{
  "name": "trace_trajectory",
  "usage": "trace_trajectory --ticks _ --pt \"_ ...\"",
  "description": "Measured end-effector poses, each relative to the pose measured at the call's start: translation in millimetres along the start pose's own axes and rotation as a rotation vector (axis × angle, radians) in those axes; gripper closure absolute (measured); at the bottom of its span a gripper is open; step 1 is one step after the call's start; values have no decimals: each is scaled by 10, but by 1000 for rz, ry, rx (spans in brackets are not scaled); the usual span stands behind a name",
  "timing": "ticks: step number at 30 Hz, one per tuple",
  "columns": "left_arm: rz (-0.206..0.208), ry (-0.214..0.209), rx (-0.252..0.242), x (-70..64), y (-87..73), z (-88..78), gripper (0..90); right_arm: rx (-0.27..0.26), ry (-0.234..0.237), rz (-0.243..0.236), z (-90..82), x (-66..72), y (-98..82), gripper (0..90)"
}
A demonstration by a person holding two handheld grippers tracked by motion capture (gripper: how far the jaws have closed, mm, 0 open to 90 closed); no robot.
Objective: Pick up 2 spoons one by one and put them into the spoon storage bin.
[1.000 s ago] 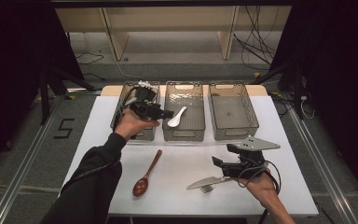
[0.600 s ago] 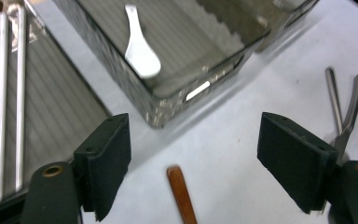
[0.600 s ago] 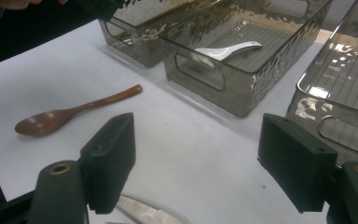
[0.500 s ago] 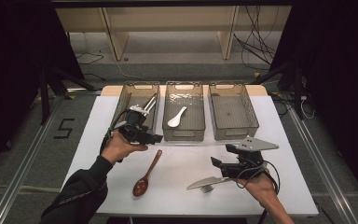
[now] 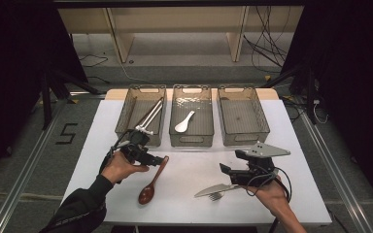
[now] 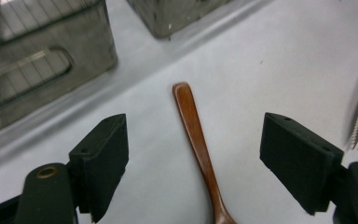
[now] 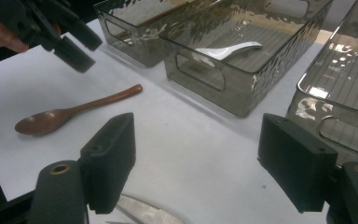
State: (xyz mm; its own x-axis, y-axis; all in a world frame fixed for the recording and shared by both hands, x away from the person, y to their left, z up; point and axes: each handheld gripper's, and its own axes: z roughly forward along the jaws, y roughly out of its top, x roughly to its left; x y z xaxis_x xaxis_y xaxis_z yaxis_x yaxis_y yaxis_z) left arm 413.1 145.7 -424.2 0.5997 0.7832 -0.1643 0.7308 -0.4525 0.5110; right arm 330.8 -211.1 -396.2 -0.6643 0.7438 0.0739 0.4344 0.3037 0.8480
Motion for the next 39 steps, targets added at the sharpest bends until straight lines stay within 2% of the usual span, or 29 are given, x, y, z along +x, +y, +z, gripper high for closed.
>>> trace_trajectory --ticks 8,12,23,25,27,30,32,35,39 --pt "25 -17 82 -48 -126 124 316 3 0 -1 -1 -4 -3 284" --pt "49 -7 120 -78 -186 175 373 3 -2 1 -3 -5 -4 284" --pt "78 -21 187 -161 -274 292 521 4 -3 2 1 -5 -3 285" --pt "88 -19 196 -181 -286 319 567 5 -4 2 1 -3 -4 285" --pt "117 -20 215 -203 -296 337 612 4 -4 1 0 -4 -3 285" --pt "139 -3 218 -229 -301 346 668 3 -4 1 -2 -4 -4 286" --pt "141 -10 216 -236 -304 347 692 4 -4 1 -2 -4 -3 286" --pt "167 1 217 -263 -306 355 709 6 -3 0 1 0 -3 286" --pt "175 -6 212 -237 -310 352 789 8 -3 -1 3 4 -2 288"
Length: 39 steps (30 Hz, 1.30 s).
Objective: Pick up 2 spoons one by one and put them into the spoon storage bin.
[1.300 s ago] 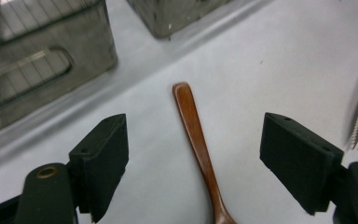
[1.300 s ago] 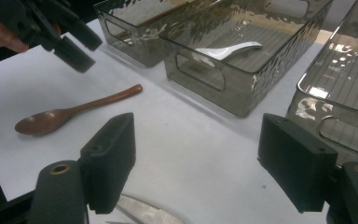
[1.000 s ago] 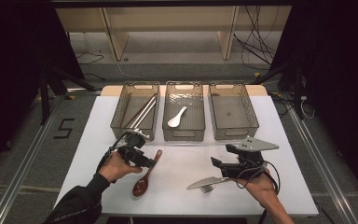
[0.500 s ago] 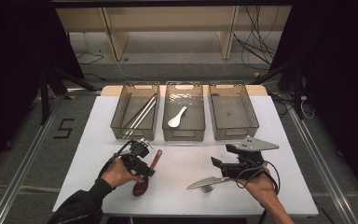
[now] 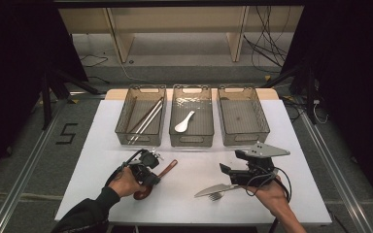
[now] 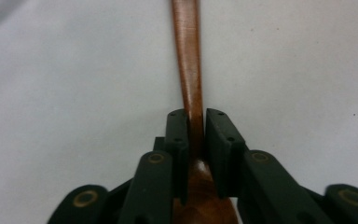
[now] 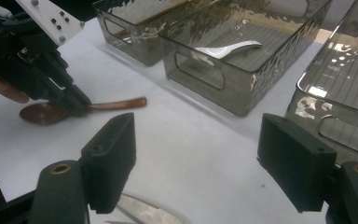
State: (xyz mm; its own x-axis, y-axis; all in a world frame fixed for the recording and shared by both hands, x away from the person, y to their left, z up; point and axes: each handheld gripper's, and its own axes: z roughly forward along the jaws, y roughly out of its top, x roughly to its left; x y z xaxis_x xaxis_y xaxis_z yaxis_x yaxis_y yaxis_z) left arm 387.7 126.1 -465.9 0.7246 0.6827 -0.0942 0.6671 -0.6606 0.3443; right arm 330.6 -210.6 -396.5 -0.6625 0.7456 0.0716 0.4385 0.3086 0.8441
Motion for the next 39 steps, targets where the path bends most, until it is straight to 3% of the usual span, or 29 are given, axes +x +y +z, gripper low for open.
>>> trace_trajectory --ticks 13,19,29,39 --pt "17 -24 -14 28 5 -30 807 0 -1 0 -1 -4 -1 288" --pt "-5 -31 -45 53 1 -59 808 0 -1 1 0 -5 -1 288" --pt "5 -38 -66 76 13 -123 810 0 -1 1 3 -5 0 288" --pt "-3 -40 -141 118 56 -285 811 -3 -2 4 2 -11 -2 288"
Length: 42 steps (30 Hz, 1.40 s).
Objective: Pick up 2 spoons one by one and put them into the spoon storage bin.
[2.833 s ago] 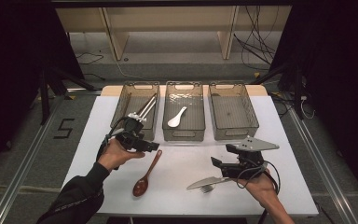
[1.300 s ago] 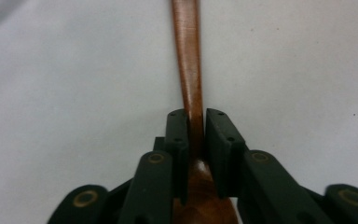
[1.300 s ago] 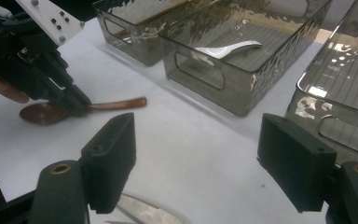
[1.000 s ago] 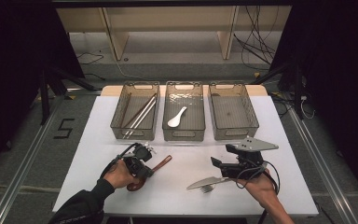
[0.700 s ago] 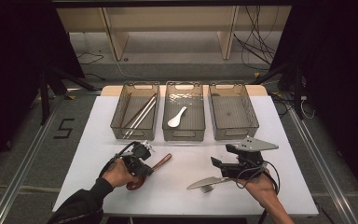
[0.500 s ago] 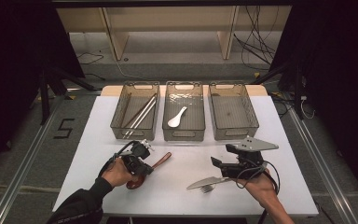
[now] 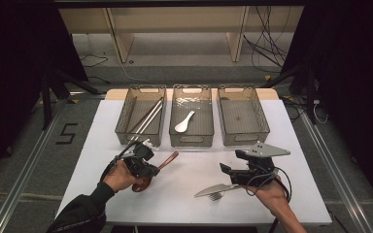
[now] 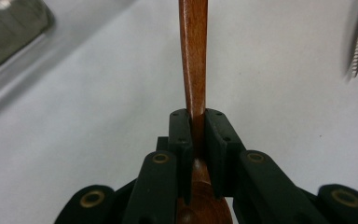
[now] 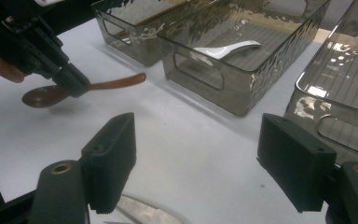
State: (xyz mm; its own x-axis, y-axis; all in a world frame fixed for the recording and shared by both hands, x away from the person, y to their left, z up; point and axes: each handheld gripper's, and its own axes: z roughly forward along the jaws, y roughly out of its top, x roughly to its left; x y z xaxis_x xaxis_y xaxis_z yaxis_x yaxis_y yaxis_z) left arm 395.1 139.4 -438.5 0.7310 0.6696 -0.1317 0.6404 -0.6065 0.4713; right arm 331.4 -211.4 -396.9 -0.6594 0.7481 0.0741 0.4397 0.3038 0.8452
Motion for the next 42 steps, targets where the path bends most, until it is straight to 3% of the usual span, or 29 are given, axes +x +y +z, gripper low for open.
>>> trace_trajectory --ticks 18,29,42 --pt "-10 -19 -171 64 230 -298 810 -1 -3 8 3 -16 -1 288" --pt "-12 -1 -291 150 618 -454 810 -2 -3 9 1 -20 -2 288" --pt "-44 22 -374 315 1090 -340 809 -4 1 11 -4 -29 -4 288"
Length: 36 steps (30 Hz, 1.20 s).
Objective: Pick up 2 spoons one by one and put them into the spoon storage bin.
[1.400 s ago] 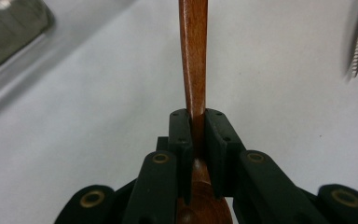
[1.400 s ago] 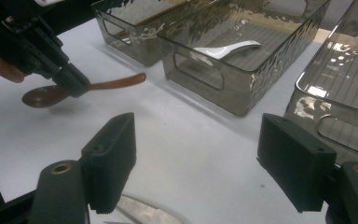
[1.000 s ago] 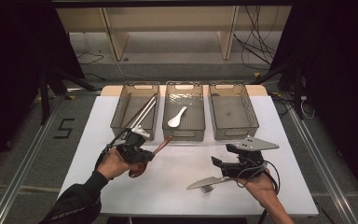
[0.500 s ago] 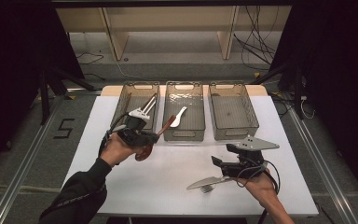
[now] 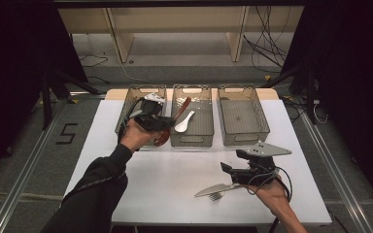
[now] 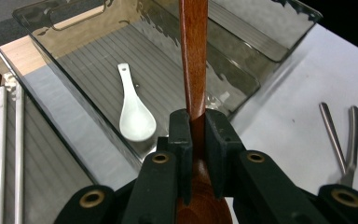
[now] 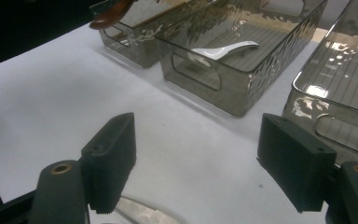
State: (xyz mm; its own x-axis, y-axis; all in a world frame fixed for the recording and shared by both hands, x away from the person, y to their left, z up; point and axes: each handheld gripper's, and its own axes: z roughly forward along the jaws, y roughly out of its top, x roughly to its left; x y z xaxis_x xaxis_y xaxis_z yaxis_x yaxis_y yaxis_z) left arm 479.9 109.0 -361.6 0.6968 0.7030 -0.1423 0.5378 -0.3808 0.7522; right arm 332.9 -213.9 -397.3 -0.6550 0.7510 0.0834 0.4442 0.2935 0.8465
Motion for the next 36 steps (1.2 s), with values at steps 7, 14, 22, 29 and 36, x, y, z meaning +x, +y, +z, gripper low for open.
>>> trace_trajectory --ticks 7,14,22,29,36 --pt "-38 16 -46 126 160 144 809 2 2 -1 4 -4 -4 288" --pt "-41 18 -59 138 308 262 809 0 5 0 6 -16 -7 288" --pt "-42 15 -69 101 387 361 809 1 5 0 6 -18 -9 288" --pt "-82 20 -87 149 363 488 808 -1 6 1 5 -17 -9 288" --pt "-96 26 -89 208 324 566 807 -1 8 1 6 -18 -9 288"
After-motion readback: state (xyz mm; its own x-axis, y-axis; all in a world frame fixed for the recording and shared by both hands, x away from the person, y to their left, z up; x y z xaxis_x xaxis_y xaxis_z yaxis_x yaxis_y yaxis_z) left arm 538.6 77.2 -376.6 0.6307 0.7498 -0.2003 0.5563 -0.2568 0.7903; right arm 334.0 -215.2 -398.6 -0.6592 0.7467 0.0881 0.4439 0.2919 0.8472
